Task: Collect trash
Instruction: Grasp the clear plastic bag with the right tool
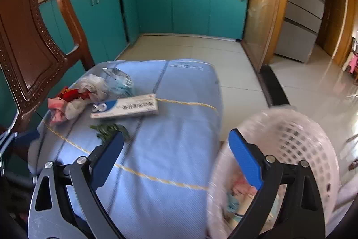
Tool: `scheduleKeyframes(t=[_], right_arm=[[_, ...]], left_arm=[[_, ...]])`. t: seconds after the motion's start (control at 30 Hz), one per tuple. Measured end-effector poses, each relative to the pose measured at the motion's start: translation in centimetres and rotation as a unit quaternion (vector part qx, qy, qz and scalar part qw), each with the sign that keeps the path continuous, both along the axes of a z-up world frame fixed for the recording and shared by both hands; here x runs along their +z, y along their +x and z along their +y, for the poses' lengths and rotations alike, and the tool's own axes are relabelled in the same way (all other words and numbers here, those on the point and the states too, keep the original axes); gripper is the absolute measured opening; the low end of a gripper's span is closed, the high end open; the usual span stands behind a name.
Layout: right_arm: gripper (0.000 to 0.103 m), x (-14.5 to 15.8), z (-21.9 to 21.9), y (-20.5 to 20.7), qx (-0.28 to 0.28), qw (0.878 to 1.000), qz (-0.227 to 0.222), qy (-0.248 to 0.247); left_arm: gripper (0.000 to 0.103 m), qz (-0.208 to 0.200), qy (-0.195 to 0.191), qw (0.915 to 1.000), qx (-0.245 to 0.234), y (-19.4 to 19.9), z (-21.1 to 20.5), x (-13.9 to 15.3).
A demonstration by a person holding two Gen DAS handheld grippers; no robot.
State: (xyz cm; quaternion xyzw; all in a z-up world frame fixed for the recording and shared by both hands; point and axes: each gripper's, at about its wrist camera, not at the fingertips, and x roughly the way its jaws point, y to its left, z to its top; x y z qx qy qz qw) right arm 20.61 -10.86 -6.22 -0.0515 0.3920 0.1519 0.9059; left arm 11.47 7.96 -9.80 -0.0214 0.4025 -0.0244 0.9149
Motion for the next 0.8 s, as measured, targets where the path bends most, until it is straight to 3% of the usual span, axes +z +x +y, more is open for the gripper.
scheduleKeyframes(t=[0.4,0.53,0.6,0.67,0.8], right_arm=[[0.093,-1.4,8.2,9.0,0.044,0.998,0.018,0.046],[0.093,-2.9,12.8,11.8,0.068,0.997,0.028,0.019],[0.084,-4.9,14.5,13.2,0.058,0.997,0.048,-0.022],[0.056,-6.6,14.9,13.7,0.063,0.995,0.078,-0.024],[0.043,-6.4,14.6,12.5,0.083,0.993,0.081,-0.019]], left_arm=[[0.093,0.014,0.005,0.9996,0.025,-2.0,2.4,-0.6],[0.093,0.013,0.006,0.9996,0.023,-1.9,2.6,-0.6],[0.093,0.012,0.005,0.9997,0.022,-2.0,2.6,-0.5],[0.093,0.011,0.003,0.9997,0.020,-2.1,2.6,-0.5],[0.093,0.013,0.000,0.9997,0.021,-1.8,2.8,-0.8]])
